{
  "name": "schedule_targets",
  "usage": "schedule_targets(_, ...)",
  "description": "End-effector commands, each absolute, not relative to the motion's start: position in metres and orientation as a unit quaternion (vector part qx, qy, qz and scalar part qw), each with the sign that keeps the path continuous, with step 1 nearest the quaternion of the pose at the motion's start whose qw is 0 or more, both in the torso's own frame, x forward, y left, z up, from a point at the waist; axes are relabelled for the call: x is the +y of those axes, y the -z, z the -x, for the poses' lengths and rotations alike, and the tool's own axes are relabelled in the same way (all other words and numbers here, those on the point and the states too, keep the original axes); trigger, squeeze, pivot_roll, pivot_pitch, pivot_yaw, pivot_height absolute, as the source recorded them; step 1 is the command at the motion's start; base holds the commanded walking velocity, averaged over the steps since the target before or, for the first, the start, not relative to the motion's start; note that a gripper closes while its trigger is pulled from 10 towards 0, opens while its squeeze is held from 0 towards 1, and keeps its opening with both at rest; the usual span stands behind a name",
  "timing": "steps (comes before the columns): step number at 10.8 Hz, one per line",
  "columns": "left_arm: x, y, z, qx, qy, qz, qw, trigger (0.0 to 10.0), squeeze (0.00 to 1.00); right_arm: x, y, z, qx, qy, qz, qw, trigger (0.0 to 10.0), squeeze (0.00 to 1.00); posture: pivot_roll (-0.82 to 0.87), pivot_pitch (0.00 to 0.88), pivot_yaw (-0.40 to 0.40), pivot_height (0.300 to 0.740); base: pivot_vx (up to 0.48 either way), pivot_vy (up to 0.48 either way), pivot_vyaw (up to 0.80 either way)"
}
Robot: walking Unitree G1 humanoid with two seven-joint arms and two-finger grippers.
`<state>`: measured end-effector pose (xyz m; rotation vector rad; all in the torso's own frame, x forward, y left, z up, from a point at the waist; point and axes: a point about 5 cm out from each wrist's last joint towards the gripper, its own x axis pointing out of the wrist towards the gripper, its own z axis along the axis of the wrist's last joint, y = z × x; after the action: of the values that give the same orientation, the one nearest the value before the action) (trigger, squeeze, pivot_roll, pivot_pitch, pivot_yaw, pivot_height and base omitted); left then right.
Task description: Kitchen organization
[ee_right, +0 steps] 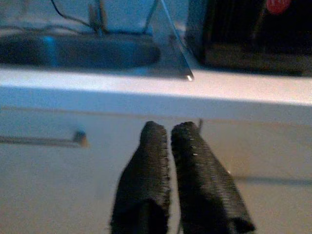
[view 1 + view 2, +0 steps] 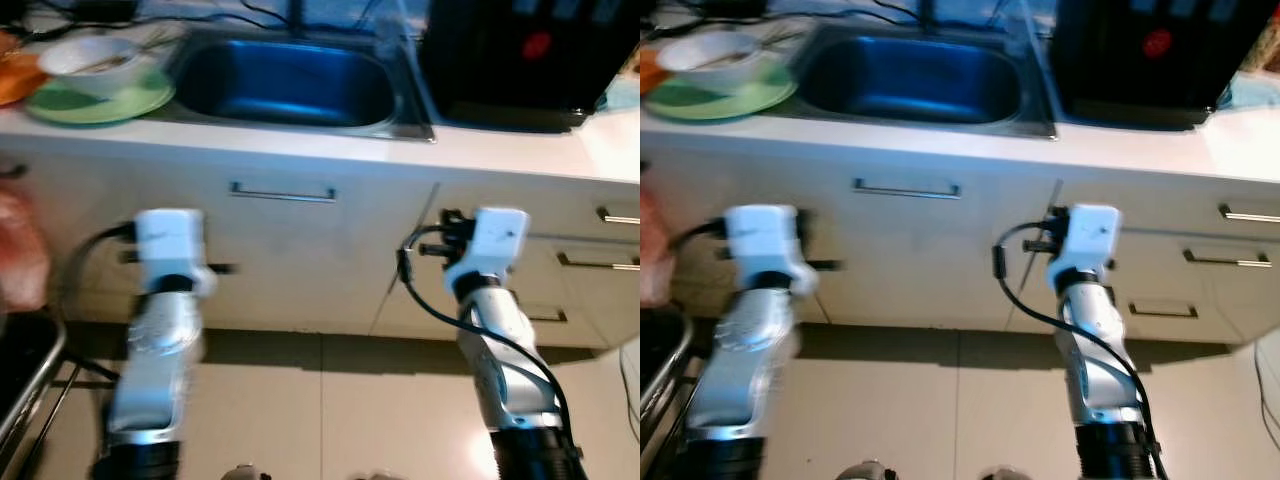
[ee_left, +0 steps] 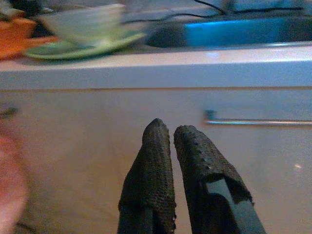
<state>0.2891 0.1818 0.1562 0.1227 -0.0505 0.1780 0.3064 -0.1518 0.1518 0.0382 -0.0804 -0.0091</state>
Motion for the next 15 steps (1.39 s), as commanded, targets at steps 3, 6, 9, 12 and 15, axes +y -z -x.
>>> schedule_targets(3, 0.178, -0.160, -0.289, -0.044, -0.091, -0.072, 0.992, 10.0, 1.00, -0.163, -0.154, -0.306, -0.052, 0.031, 0.005, 0.998, 10.0, 1.00, -0.03, 0.091, -0.040, 0.740, 0.000, 0.000, 0.00)
schedule_targets(6, 0.177, -0.160, -0.288, -0.050, -0.082, -0.076, 0.992, 10.0, 1.00, -0.166, -0.156, -0.306, -0.062, 0.043, 0.014, 0.997, 10.0, 1.00, -0.03, 0.092, -0.037, 0.740, 0.000, 0.000, 0.00)
schedule_targets(9, 0.180, -0.167, -0.289, -0.068, -0.094, -0.079, 0.990, 10.0, 1.00, -0.167, -0.162, -0.308, -0.075, 0.037, 0.009, 0.996, 10.0, 1.00, -0.03, 0.093, -0.040, 0.740, 0.000, 0.000, 0.00)
schedule_targets(12, 0.176, -0.181, -0.288, -0.118, -0.093, -0.097, 0.984, 10.0, 1.00, -0.165, -0.165, -0.308, -0.085, 0.026, 0.019, 0.996, 10.0, 1.00, -0.03, 0.096, -0.042, 0.740, 0.000, 0.000, 0.00)
schedule_targets(15, 0.176, -0.182, -0.288, -0.125, -0.093, -0.093, 0.983, 10.0, 1.00, -0.165, -0.165, -0.309, -0.088, 0.025, 0.027, 0.995, 10.0, 1.00, -0.03, 0.096, -0.043, 0.740, 0.000, 0.000, 0.00)
